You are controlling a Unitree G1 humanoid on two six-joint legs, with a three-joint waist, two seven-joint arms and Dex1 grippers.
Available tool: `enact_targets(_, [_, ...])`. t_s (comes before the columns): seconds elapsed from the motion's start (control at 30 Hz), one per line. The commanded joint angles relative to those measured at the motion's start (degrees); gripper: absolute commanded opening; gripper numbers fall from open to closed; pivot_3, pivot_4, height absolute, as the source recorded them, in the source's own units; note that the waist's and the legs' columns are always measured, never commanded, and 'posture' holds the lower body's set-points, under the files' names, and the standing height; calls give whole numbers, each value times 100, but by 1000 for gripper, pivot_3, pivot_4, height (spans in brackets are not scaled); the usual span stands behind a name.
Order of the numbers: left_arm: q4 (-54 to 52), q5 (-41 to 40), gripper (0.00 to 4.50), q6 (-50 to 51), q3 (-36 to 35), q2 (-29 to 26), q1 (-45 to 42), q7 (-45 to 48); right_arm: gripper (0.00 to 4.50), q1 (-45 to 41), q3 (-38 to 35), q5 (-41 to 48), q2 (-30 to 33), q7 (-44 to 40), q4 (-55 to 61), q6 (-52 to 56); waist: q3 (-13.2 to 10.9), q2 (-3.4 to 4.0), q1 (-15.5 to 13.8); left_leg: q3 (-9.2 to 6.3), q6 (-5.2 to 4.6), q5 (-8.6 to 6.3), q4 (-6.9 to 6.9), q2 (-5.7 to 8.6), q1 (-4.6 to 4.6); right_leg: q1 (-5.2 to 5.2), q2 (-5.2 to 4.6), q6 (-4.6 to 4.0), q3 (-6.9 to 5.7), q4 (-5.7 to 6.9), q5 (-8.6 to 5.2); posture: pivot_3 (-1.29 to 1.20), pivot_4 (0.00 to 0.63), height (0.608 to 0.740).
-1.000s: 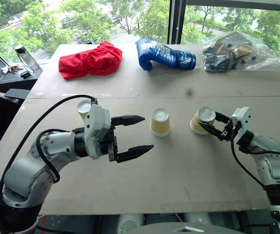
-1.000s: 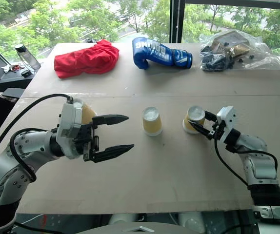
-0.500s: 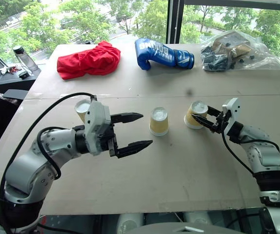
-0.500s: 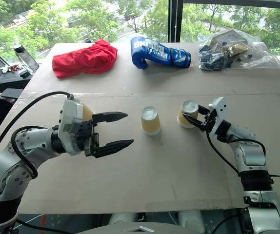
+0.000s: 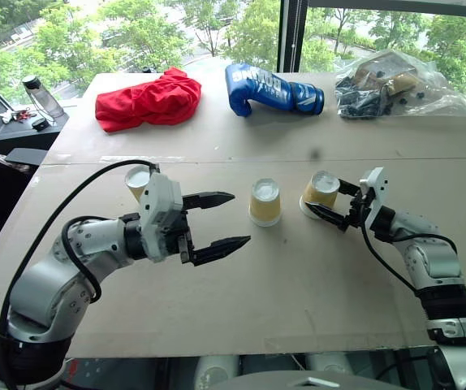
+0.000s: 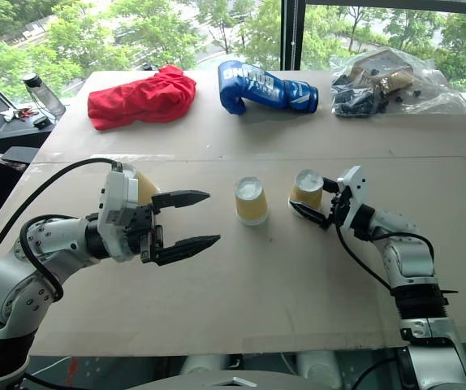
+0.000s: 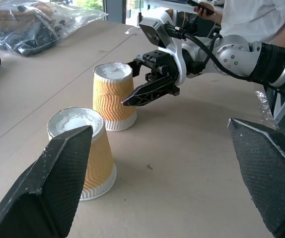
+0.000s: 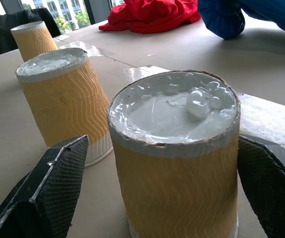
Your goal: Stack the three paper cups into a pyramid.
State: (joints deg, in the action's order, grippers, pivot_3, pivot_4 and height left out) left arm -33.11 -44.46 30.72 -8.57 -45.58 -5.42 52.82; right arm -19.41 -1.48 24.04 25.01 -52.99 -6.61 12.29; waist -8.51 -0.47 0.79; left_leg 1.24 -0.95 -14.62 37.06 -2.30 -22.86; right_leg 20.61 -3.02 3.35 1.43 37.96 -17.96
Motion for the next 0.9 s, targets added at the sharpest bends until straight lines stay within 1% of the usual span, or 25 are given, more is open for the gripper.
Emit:
enact_targets(0.03, [-74,-13,4500,-128,-188,12,59,31,4433,85,-309,117,228,-154,345,-240,0,0,-2,0,0,0,0,0,0,0,-1,0,0,0,0,0,150,740])
enact_targets(0.13, [-103,-82,4500,-107,-263,113,149,-119,4433,256,-480,192,383,-207,529,-326,-1,-1,-8,0,0,0,0,-1,-1,0,-1,0,0,-1,0,0,150,740])
enact_targets(0.2, [-91,-89,4500,-28,-308,275,176,-435,4433,436,-616,347,512,-301,740,-278,-1,-2,-12,-1,-1,0,0,-4,-1,0,-1,0,-1,0,0,0,150,740])
enact_targets(0.27, [-48,108,4500,-102,-292,458,227,-717,4433,666,-744,415,685,-435,915,-297,-2,-1,-13,-1,-1,0,1,-4,-1,0,-1,0,0,1,0,0,150,740])
enact_targets(0.33, [71,399,4500,-36,-169,582,257,-1035,4433,891,-875,473,865,-613,1025,-411,-7,-9,-19,-2,-2,-1,1,-4,-2,-1,-4,0,0,-1,0,0,150,740])
enact_targets(0.4, [244,736,4500,-174,-14,813,221,-1316,4433,1074,-1053,653,953,-792,1120,-522,-7,-10,-19,-1,-2,-1,3,-1,-2,-2,-4,0,1,0,0,0,150,740])
enact_targets(0.47, [622,1183,4500,-704,331,1154,198,-1283,4433,1382,-1340,989,1046,-1108,1350,-604,-7,-10,-20,-2,-2,-1,6,0,-1,-4,-3,0,1,2,1,0,150,740])
enact_targets(0.57, [1383,1783,4500,-1460,797,1522,11,-1055,4433,1796,-1661,1453,1146,-1202,1893,-397,-10,-16,-44,-1,-2,-1,8,4,-1,-7,-3,1,0,0,0,0,150,740])
enact_targets(0.7, [2245,2050,4500,-1898,1070,1809,-502,-751,4433,2198,-1953,1959,1235,-1143,2535,-76,-12,-20,-29,-6,-2,-1,12,4,-1,-7,4,0,-3,5,1,0,150,740])
enact_targets(0.9, [3674,2506,4500,-2647,1413,2064,-1389,-153,4433,3014,-2213,2097,1348,-1109,3214,61,-11,-19,-87,-9,-2,-1,16,9,-2,-14,6,1,-7,1,1,0,150,740])
